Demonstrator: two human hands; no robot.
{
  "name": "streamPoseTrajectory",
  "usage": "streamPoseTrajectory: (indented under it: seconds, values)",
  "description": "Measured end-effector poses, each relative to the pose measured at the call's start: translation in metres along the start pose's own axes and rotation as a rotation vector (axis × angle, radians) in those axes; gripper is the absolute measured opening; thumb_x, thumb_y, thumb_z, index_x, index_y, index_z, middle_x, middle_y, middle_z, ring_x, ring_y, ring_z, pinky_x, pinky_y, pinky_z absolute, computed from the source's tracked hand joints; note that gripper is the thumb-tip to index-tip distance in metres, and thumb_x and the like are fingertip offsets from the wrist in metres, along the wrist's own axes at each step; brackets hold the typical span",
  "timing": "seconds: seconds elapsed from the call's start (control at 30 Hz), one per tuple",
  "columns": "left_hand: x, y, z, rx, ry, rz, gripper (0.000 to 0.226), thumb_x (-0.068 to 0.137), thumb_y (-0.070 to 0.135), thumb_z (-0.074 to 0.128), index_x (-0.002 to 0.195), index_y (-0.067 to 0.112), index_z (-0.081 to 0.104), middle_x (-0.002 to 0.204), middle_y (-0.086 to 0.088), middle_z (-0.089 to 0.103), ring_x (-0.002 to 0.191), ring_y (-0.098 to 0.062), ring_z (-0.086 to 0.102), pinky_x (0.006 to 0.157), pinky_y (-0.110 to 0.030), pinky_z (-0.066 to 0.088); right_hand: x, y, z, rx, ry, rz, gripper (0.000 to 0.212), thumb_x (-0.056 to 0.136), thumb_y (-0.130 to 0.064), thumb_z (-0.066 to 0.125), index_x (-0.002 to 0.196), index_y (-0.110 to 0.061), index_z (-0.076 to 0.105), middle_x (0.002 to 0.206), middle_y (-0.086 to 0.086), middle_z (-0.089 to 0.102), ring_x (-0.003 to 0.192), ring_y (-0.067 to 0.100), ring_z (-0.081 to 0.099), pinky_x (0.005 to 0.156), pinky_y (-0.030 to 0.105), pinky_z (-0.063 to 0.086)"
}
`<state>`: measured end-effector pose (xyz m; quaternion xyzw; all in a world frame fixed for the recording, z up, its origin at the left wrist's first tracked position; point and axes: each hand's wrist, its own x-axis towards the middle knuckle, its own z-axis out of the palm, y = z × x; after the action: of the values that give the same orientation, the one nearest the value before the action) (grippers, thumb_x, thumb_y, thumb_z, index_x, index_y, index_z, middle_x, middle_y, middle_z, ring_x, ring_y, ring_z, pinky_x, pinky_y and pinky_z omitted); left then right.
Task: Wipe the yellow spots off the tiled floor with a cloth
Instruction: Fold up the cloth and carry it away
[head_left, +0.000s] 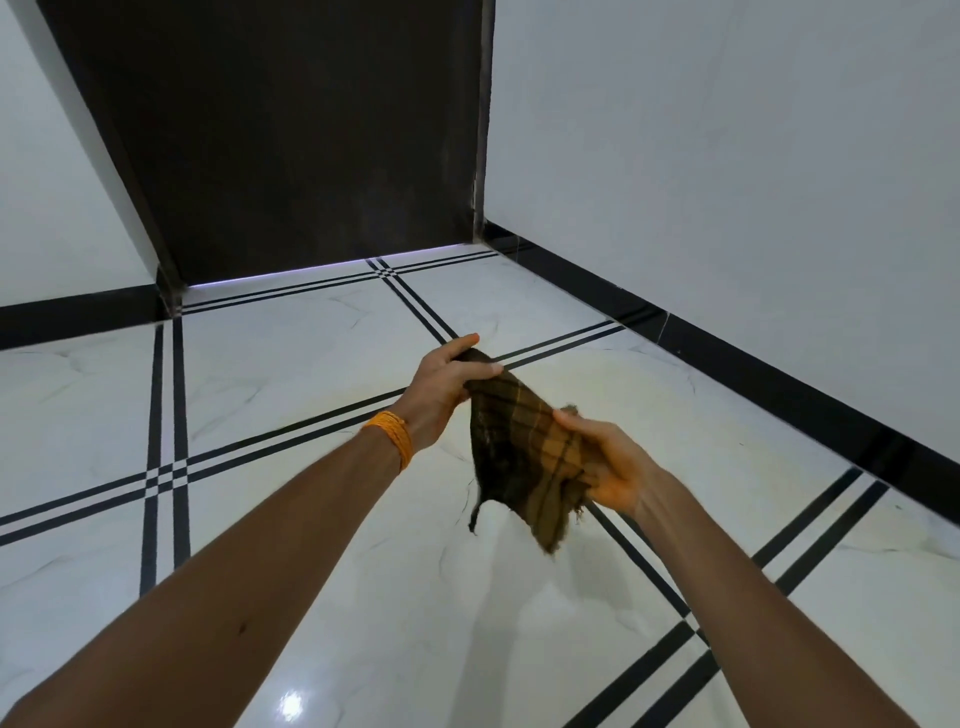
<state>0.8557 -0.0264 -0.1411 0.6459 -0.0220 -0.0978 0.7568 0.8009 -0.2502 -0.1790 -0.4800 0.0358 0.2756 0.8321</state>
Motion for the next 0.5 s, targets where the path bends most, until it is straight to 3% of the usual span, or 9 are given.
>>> streamPoseTrajectory:
  seconds: [0.07, 0.13, 0.2, 0.27, 0.33, 0.37, 0.43, 0.5]
  values:
    - [-0.003, -0.004, -0.007, -0.009, -0.045, -0.068, 0.082, 0.083, 0.0, 0.073, 0.153, 0.017, 0.034, 0.143, -0.015, 0.045, 0.121, -0.03, 0.054, 0.082, -0.032, 0.056, -0.001, -0.005, 0.008, 0.073, -0.091, -0.06, 0.051, 0.092, -0.02, 0.07, 0.138, -0.005, 0.054, 0.132, 0.019, 0.06, 0.124, 0.036, 0.058, 0.114, 0.05, 0.04]
    - [-0.007, -0.009, -0.01, -0.102, -0.071, -0.112, 0.091, 0.083, -0.011, 0.067, 0.156, 0.02, 0.022, 0.141, -0.019, 0.045, 0.119, -0.035, 0.058, 0.079, -0.037, 0.061, 0.0, -0.011, 0.014, 0.124, -0.118, -0.107, 0.057, 0.091, -0.016, 0.071, 0.143, -0.006, 0.049, 0.127, 0.017, 0.061, 0.12, 0.034, 0.059, 0.11, 0.049, 0.044]
    - [-0.009, -0.011, -0.005, -0.241, -0.093, -0.151, 0.097, 0.086, -0.015, 0.061, 0.158, 0.027, 0.012, 0.137, -0.021, 0.049, 0.11, -0.036, 0.067, 0.08, -0.041, 0.061, 0.004, -0.015, 0.017, 0.106, -0.086, -0.141, 0.076, 0.082, -0.017, 0.082, 0.147, -0.003, 0.046, 0.133, 0.018, 0.058, 0.125, 0.035, 0.055, 0.118, 0.05, 0.036]
    - [-0.011, -0.013, 0.004, -0.364, -0.128, -0.192, 0.094, 0.09, -0.008, 0.061, 0.158, 0.029, 0.009, 0.123, -0.018, 0.063, 0.098, -0.032, 0.073, 0.075, -0.04, 0.062, 0.005, -0.018, 0.023, 0.08, -0.039, -0.172, 0.073, 0.081, -0.02, 0.081, 0.146, -0.003, 0.05, 0.138, 0.02, 0.055, 0.128, 0.037, 0.051, 0.123, 0.051, 0.025]
    - [-0.014, -0.016, 0.01, -0.431, -0.199, -0.26, 0.081, 0.093, 0.007, 0.063, 0.158, 0.027, 0.017, 0.11, -0.015, 0.072, 0.093, -0.03, 0.073, 0.074, -0.037, 0.06, 0.007, -0.019, 0.028, 0.082, 0.02, -0.18, 0.056, 0.09, -0.024, 0.069, 0.141, -0.003, 0.057, 0.143, 0.02, 0.053, 0.135, 0.038, 0.048, 0.123, 0.052, 0.026]
    - [-0.016, -0.019, 0.011, -0.417, -0.24, -0.293, 0.073, 0.095, 0.017, 0.063, 0.156, 0.026, 0.024, 0.114, -0.015, 0.071, 0.096, -0.03, 0.072, 0.079, -0.038, 0.058, 0.007, -0.019, 0.029, 0.102, 0.032, -0.179, 0.049, 0.093, -0.025, 0.064, 0.138, -0.004, 0.06, 0.142, 0.019, 0.056, 0.136, 0.037, 0.049, 0.121, 0.051, 0.03]
    - [-0.022, -0.024, 0.015, -0.317, -0.299, -0.321, 0.049, 0.098, 0.038, 0.056, 0.144, 0.026, 0.045, 0.125, -0.015, 0.068, 0.112, -0.032, 0.066, 0.1, -0.043, 0.049, 0.005, -0.022, 0.033, 0.138, 0.052, -0.187, 0.039, 0.095, -0.028, 0.059, 0.126, -0.007, 0.069, 0.126, 0.015, 0.068, 0.125, 0.033, 0.061, 0.115, 0.049, 0.04]
    - [-0.022, -0.027, 0.02, -0.318, -0.305, -0.29, 0.035, 0.1, 0.046, 0.047, 0.128, 0.028, 0.058, 0.129, -0.013, 0.067, 0.122, -0.034, 0.061, 0.112, -0.049, 0.038, 0.005, -0.023, 0.035, 0.166, 0.061, -0.199, 0.033, 0.097, -0.03, 0.058, 0.117, -0.008, 0.073, 0.11, 0.011, 0.072, 0.108, 0.029, 0.069, 0.105, 0.046, 0.048]
